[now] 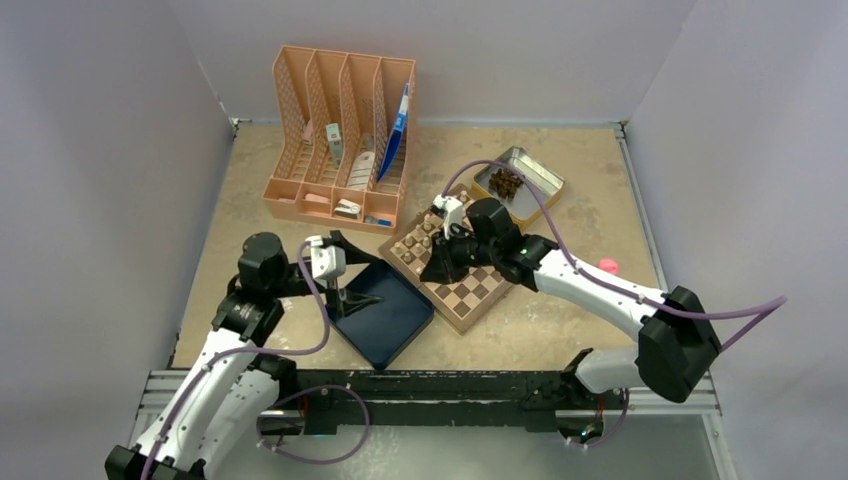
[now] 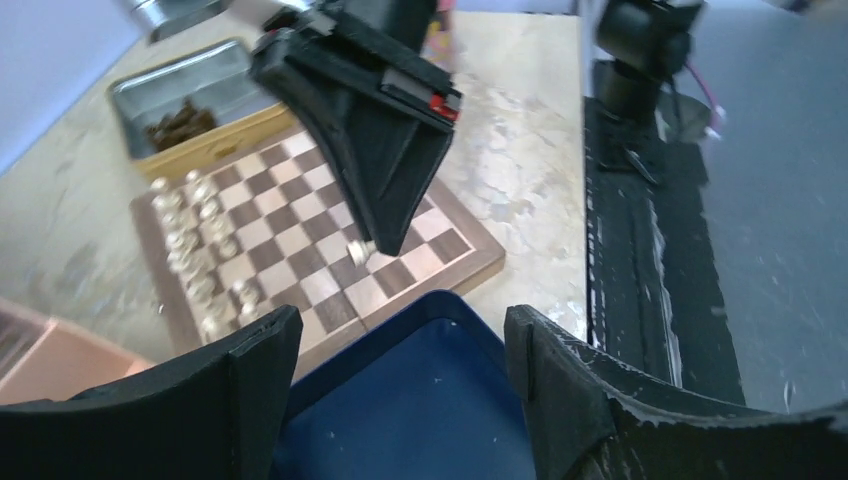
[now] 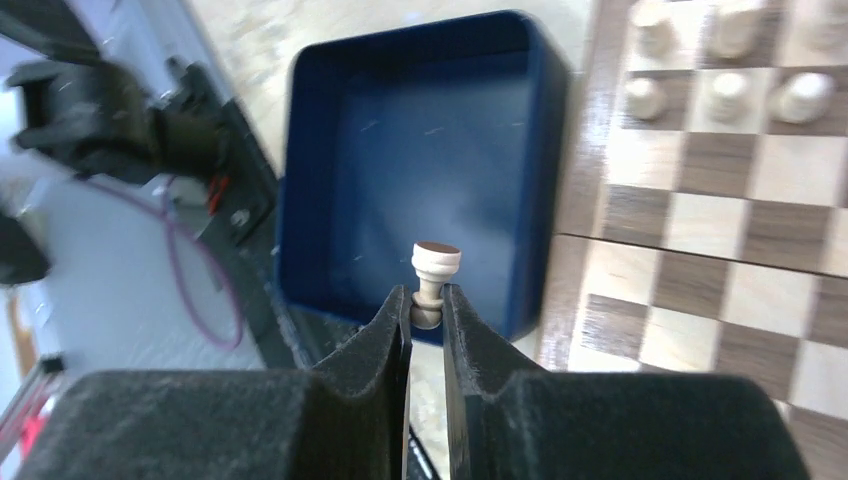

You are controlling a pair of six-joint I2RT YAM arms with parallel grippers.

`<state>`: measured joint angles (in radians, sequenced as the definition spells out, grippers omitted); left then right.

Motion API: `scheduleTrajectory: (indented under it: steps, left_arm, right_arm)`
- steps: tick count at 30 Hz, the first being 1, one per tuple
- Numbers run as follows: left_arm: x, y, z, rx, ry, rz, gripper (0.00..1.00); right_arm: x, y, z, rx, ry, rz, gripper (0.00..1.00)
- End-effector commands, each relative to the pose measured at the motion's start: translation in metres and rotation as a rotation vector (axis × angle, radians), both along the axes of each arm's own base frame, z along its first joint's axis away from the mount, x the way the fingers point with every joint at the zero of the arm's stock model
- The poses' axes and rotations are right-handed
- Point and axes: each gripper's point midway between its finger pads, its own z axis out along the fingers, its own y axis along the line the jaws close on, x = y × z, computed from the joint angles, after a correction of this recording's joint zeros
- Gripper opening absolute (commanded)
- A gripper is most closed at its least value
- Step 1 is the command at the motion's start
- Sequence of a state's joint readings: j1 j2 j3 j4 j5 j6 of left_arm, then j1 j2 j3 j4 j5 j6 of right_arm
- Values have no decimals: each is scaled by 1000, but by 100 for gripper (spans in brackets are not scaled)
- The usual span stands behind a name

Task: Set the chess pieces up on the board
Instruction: Pick up the chess piece from the chessboard, then place the chess piece on the chessboard.

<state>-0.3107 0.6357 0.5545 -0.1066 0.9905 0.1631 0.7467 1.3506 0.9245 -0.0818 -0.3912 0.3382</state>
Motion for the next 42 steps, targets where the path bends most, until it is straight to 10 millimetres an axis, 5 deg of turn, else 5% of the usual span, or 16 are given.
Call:
scheduleTrajectory:
  steps: [1, 18, 42]
  left_arm:
    - [-33, -12, 12, -26, -264, -310, 72]
    - [-31, -22, 18, -35, -316, -508, 66]
    - [-45, -25, 14, -80, -254, -580, 46]
  right_arm:
    - [-44, 19, 41, 215, -21, 288, 16]
    - [-88, 52, 69, 310, 36, 441, 18]
    - [-87, 66, 102, 389, 12, 468, 16]
